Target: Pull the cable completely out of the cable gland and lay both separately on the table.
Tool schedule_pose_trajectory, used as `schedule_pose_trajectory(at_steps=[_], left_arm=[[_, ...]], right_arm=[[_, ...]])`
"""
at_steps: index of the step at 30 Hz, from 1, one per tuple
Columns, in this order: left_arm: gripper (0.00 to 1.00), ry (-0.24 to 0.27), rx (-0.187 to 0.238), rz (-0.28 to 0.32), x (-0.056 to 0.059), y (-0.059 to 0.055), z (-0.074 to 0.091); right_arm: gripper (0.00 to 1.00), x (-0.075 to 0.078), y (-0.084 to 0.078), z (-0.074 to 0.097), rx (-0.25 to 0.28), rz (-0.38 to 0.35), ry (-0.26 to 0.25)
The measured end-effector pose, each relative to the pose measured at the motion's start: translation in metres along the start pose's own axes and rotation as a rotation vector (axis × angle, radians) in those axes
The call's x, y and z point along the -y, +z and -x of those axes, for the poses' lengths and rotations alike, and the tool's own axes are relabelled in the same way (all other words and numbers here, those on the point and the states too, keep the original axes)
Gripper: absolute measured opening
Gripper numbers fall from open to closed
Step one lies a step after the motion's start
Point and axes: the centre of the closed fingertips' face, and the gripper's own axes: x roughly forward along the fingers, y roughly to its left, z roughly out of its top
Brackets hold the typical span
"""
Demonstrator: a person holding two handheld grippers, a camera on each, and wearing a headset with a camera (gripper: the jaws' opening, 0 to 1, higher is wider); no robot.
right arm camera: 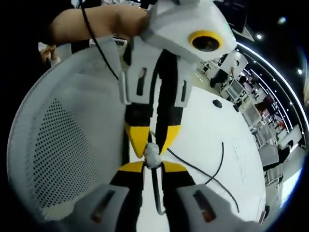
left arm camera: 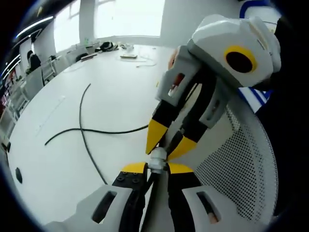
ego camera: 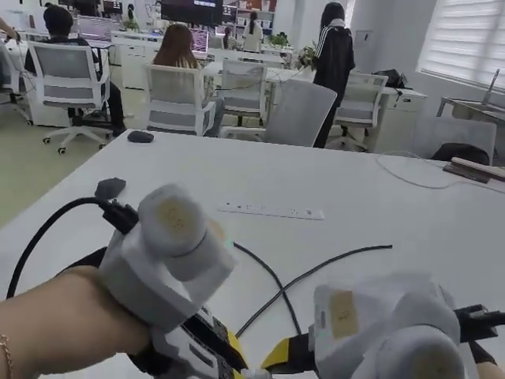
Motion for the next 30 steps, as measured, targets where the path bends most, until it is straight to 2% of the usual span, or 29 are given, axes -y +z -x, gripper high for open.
schedule_pose_trajectory(at_steps=[1,2,3,4,5,6,7,8,9,12,15,18,21,23,24,25,26,27,30], left_arm=[[0.16,0.016,0.001,-0.019,0.001,0.001,0.000],[0.16,0.048,-0.009,-0.049,-0.002,-0.001,0.000],[0.17,0.083,-0.018,-0.078,-0.004,-0.002,0.000],[0.17,0.097,-0.025,-0.110,-0.003,-0.003,0.001],[0.17,0.108,-0.022,-0.166,-0.001,-0.002,0.001],[0.17,0.133,-0.021,-0.197,-0.002,-0.001,0.002],[0.17,0.165,-0.027,-0.270,-0.002,0.002,0.003],[0.17,0.189,-0.035,-0.302,-0.003,0.002,0.004],[0.17,0.222,-0.051,-0.366,-0.003,0.004,0.005],[0.17,0.290,-0.072,-0.470,-0.007,0.008,0.010],[0.17,0.320,-0.060,-0.530,-0.006,0.015,0.012],[0.17,0.345,-0.068,-0.581,-0.004,0.019,0.014],[0.17,0.347,-0.067,-0.627,-0.001,0.022,0.013],[0.17,0.344,-0.073,-0.633,-0.001,0.022,0.011],[0.17,0.337,-0.074,-0.630,0.000,0.022,0.011],[0.17,0.334,-0.074,-0.628,0.000,0.022,0.010],[0.17,0.331,-0.078,-0.628,0.000,0.021,0.010],[0.17,0.332,-0.079,-0.631,0.000,0.021,0.009],[0.17,0.312,-0.083,-0.598,0.001,0.019,0.008]], right_arm=[[0.14,-0.002,0.003,0.002,0.041,-0.088,0.036],[0.17,-0.002,-0.001,0.004,0.037,-0.121,0.047],[0.22,0.000,-0.001,0.005,0.054,-0.151,0.050],[0.28,0.000,0.000,0.008,0.082,-0.208,0.075],[0.28,0.000,0.000,0.010,0.093,-0.220,0.093],[0.26,0.001,0.002,0.014,0.114,-0.221,0.112],[0.25,0.002,0.002,0.016,0.126,-0.244,0.122],[0.25,0.002,0.002,0.018,0.136,-0.270,0.140],[0.24,0.003,0.002,0.019,0.139,-0.274,0.150],[0.23,0.002,0.007,0.020,0.171,-0.320,0.199],[0.23,0.006,0.008,0.018,0.184,-0.342,0.209],[0.23,0.007,0.008,0.016,0.181,-0.347,0.210],[0.22,0.008,0.018,0.018,0.244,-0.412,0.228],[0.18,0.008,0.016,0.019,0.233,-0.395,0.224],[0.14,0.010,0.014,0.018,0.224,-0.378,0.204],[0.13,0.011,0.010,0.017,0.206,-0.366,0.193],[0.13,0.007,0.012,0.018,0.215,-0.375,0.207],[0.13,0.007,0.012,0.018,0.213,-0.364,0.198],[0.12,0.006,0.011,0.020,0.202,-0.296,0.163]])
